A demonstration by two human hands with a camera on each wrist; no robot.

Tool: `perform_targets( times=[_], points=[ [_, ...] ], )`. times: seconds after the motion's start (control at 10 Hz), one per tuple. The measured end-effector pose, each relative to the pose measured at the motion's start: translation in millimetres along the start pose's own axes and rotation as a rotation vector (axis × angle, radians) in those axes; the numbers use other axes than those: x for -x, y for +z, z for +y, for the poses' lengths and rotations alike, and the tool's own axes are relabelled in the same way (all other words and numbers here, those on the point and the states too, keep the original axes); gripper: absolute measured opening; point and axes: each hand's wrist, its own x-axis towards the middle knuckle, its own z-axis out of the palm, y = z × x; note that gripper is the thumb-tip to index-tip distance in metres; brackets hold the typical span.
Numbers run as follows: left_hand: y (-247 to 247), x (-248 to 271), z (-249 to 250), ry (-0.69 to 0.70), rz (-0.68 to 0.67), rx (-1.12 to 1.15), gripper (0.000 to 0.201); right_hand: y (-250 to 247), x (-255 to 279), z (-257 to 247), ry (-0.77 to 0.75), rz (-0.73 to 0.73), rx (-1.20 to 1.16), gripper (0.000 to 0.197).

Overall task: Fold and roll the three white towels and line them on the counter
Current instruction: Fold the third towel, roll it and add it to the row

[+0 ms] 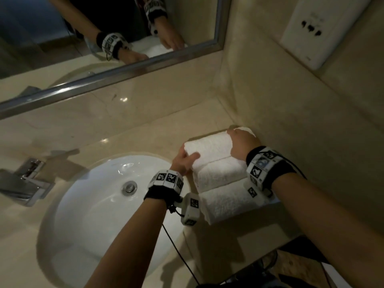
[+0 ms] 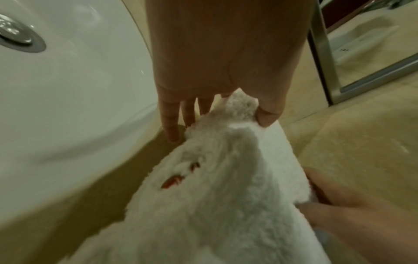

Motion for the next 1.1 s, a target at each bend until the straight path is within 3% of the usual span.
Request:
perform_targets(
  times=[0.1,0.2,0.3,0.4,0.5,0.6,0.7,0.8,0.9,1.0,1.1],
  points=[
    [7.7,4.2,1.4,-0.025,0.012,0.042,0.083,6.4,7.9,5.6,-0.005,-0.047,-0.068,0.068],
    [10.2,-1.4,-2.7,-0.038,0.056,0.132,0.075,9.4,26.9,11.6,0.019,0.082,-0.313,0.060],
    [9.1,26.7,13.6,-0.043,0.052,0.182,0.077,22.7,60.6,20.4,0.079,0.221,-0.583,0.052],
    [4.9,38.2,15.8,-0.046,0.080,0.125,0.069,48.4,94.9,35.8,-0.011,0.295,-0.662,0.048],
    [-1.7,39.1,8.9,-0.065,0.129,0.049,0.062,64.5,114.4,44.0,-0.156,0.247,-0.601,0.051],
    [-1.3,52.2,3.4,-0.178,0.114,-0.005,0.049,72.1,124.3,44.8,-0.386,0.221,-0.369,0.067],
    [5.6,67.9,-9.0,-0.317,0.093,0.051,0.052,78.8,128.9,47.8,-0.525,0.120,0.050,0.081],
    [16.6,89.3,-19.4,-0.422,0.023,0.189,0.031,81.8,132.7,48.8,-0.432,-0.013,0.226,0.109],
    [31.8,101.4,-27.1,-0.449,0.016,0.279,0.037,85.3,133.0,46.1,-0.405,0.087,0.346,0.080],
    [44.9,74.7,-40.2,-0.396,-0.026,0.412,0.034,86.7,131.1,44.5,-0.378,0.188,0.377,0.053],
    [49.4,73.1,-30.2,-0.322,0.038,0.430,0.032,86.2,122.3,42.2,-0.343,0.197,0.426,0.050]
  ],
)
